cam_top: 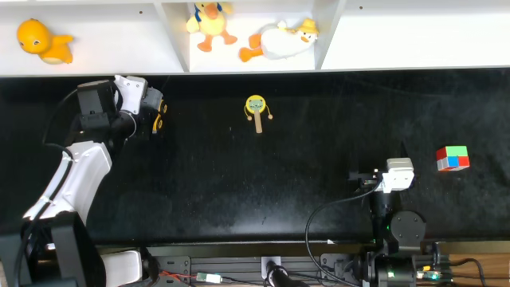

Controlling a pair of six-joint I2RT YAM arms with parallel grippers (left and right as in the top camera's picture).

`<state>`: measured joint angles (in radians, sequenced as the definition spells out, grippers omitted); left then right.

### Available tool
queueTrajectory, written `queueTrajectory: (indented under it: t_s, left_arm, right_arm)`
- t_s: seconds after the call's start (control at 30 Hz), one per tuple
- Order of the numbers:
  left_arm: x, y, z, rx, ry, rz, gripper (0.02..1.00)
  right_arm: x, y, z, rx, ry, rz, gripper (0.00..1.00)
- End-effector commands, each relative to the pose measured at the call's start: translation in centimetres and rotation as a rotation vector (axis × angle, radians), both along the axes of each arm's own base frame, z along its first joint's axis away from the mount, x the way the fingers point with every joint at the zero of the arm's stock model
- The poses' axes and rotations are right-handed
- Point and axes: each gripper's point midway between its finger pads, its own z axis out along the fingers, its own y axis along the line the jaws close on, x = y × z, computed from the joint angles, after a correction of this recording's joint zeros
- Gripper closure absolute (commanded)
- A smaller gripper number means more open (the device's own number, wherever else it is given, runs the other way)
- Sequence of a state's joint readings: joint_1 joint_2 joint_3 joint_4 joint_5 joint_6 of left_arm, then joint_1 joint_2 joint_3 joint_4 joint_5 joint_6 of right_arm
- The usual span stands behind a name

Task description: Store Toys

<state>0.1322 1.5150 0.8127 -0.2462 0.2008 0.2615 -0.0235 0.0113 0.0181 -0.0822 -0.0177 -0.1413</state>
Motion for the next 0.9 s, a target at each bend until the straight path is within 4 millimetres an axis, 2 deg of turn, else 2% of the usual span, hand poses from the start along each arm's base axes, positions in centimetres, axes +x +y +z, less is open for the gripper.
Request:
queueTrajectory:
  t_s: [0.03,0.3,0.57,0.9]
  left_arm:
    - [0.3,-0.1,1.3,-0.012,-0.027,0.017,0.746]
    - [-0.8,-0.2,5.5,0.001,-0.107,0.019,0.785]
    - [-1.3,-0.3,8.6,0.011,-0.188,0.018,0.805]
    - [2.0,0.1,12.2,0.000,-0.300,0.036,0.827]
  right_arm:
    - [0.0,0.0,-0.4,0.007,0.002,-0.005,0.005]
    - [0.0,0.0,-0.4,0.007,0.003,-0.005,0.005]
    - [0.0,0.0,-0.4,0.007,0.002,-0.005,0.005]
    - [0.0,0.0,-0.4,0.007,0.002,-0.005,0.005]
